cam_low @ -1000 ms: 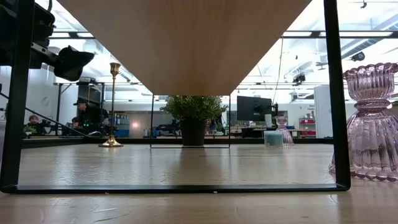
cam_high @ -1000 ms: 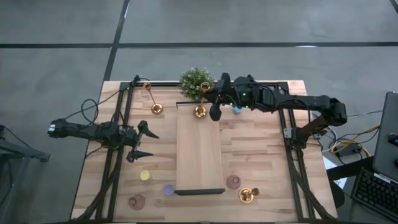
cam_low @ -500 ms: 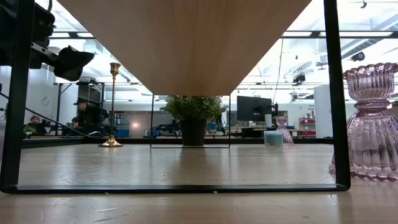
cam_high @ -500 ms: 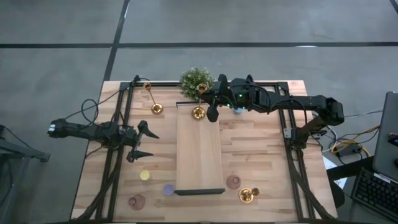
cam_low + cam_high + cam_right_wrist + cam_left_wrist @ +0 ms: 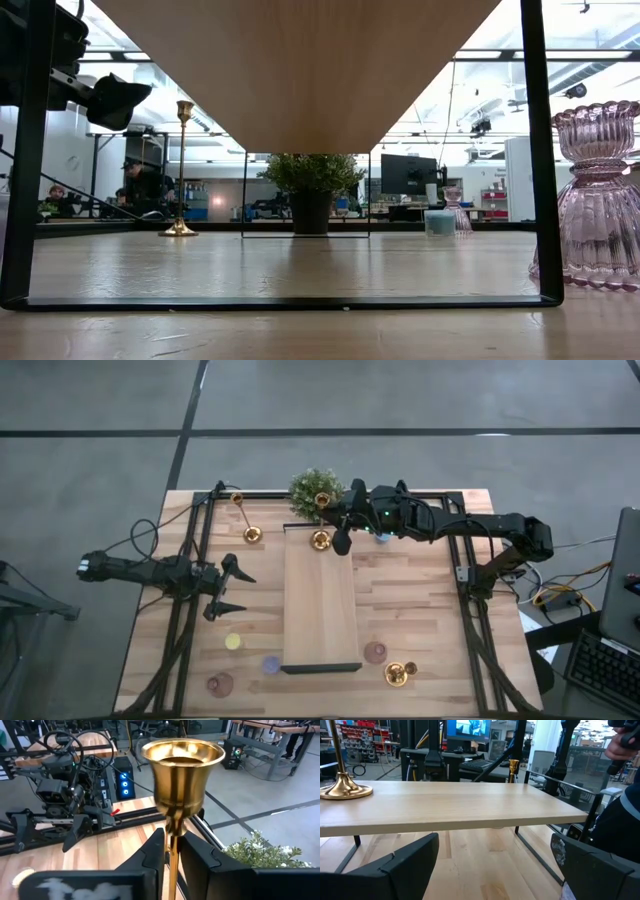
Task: Pick & Place candle stick holders
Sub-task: Put the top right gold candle holder on the shelf, then put the bottom gold candle holder on the shelf aligned with the gold candle holder
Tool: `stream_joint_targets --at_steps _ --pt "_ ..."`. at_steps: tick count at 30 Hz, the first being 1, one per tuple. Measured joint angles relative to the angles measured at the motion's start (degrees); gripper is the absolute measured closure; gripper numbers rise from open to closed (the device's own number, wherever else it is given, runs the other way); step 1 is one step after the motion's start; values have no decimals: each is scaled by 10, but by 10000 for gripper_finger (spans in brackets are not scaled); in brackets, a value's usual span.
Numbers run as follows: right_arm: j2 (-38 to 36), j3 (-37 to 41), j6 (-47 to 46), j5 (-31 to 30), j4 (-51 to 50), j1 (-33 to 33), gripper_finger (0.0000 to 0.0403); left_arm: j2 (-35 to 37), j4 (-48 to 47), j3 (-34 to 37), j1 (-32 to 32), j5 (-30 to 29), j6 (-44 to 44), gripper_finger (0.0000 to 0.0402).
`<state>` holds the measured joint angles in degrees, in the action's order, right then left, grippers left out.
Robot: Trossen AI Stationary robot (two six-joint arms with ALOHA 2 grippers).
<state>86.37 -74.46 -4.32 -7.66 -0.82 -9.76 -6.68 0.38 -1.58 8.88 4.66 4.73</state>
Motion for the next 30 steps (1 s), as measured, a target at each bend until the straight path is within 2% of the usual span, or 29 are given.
stream_joint_targets --at_steps 16,24,30 --pt "-7 0 -21 3 -26 0 249 0 0 0 0 0 0 14" --pt "-23 0 -49 51 -134 0 232 0 0 0 0 0 0 14" --pt "-56 0 -49 88 -227 3 236 0 0 0 0 0 0 14"
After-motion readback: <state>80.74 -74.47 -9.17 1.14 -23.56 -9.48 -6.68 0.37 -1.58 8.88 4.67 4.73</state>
